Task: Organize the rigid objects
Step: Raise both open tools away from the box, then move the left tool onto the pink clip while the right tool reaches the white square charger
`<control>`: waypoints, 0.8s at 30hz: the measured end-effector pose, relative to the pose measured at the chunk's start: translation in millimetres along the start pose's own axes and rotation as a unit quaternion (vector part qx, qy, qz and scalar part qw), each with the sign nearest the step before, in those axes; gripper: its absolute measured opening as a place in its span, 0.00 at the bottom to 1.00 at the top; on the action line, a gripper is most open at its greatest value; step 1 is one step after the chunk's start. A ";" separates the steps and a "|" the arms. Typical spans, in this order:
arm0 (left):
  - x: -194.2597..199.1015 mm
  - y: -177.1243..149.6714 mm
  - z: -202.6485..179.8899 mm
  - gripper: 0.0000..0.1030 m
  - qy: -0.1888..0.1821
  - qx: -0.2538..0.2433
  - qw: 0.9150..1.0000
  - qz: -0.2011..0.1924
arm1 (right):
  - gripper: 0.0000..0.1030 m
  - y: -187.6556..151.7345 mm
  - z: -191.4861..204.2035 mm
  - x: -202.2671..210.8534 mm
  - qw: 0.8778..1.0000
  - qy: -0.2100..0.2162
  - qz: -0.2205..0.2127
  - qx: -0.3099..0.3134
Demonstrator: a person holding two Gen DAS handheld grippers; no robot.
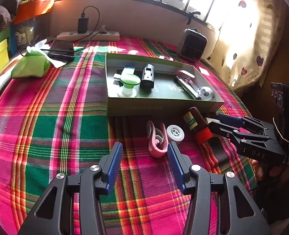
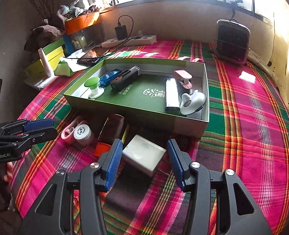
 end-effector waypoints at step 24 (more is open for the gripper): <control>-11.6 -6.8 -9.7 0.46 -0.021 -0.026 0.999 0.029 | 0.56 -4.9 15.0 7.8 0.998 0.007 0.024 0.055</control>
Point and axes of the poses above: each gripper's, at about its wrist camera, not at the fingertips, and x roughly against the way its jaws point, z to its left, y to its top, the point moved 3 cm from there along -x, roughly the way its jaws point, and after that the axes turned 12 degrees about -z, right-handed, at the moved point
